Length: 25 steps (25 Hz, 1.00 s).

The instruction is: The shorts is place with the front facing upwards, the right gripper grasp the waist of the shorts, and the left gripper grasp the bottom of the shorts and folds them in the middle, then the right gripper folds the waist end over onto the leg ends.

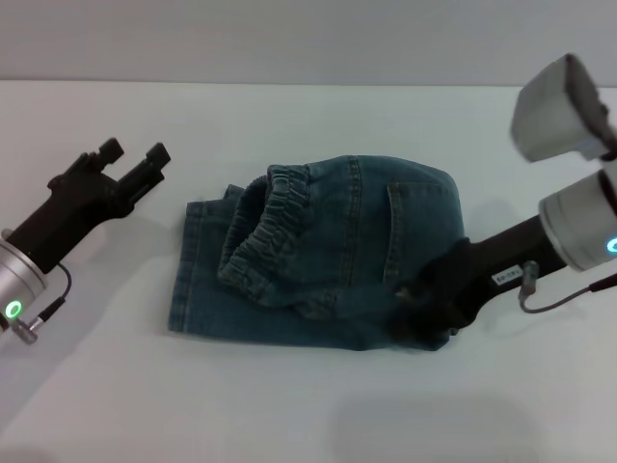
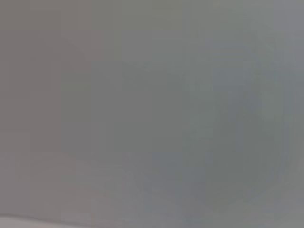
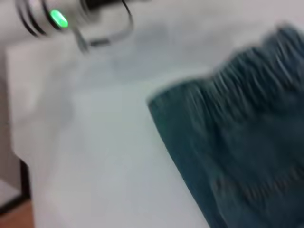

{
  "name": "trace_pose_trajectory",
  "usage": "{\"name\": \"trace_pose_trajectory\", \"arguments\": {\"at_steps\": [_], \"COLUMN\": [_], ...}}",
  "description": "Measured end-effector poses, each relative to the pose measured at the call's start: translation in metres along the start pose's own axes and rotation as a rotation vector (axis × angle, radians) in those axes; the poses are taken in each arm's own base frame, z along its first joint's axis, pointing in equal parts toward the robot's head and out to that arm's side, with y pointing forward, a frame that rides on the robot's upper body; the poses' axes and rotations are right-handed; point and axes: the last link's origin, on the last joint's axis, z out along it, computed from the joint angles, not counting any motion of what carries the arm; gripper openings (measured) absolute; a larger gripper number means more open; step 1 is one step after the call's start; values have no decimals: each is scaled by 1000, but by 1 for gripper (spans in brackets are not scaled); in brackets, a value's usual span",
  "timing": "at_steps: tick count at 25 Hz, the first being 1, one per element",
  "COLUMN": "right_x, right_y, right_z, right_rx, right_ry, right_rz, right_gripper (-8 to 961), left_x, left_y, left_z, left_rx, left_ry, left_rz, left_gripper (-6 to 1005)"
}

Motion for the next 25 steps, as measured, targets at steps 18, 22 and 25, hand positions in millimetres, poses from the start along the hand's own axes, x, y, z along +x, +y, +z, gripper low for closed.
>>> {"name": "trace_pose_trajectory", "arguments": {"at_steps": [18, 22, 25], "right_x": [81, 123, 146], "right_y": [-31, -42, -43], "right_z": [-91, -102, -107], "right_rx": [569, 959, 1181], "right_ry": [-1077, -1245, -1276], "right_rz": [-218, -159, -99], "right_gripper": [549, 549, 549], "left_x": [4, 2, 1], "left_y": [18, 15, 13], "left_z": [5, 0, -4], "left_rx": [-80, -64, -45], "left_ry": [59, 64, 68], "left_rz": [-33, -32, -34], "left_gripper": [809, 809, 809]}}
